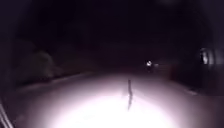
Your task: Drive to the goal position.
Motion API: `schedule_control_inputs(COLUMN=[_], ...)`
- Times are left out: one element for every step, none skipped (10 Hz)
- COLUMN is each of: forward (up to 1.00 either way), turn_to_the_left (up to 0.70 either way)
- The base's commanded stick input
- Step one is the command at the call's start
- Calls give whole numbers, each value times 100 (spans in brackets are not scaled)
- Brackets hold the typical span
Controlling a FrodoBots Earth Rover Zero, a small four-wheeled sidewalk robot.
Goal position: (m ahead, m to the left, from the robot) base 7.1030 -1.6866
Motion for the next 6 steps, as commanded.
schedule_control_inputs(forward=[100, 100, 100, 100, 100, 100], turn_to_the_left=[0, 0, 0, 0, 0, 0])
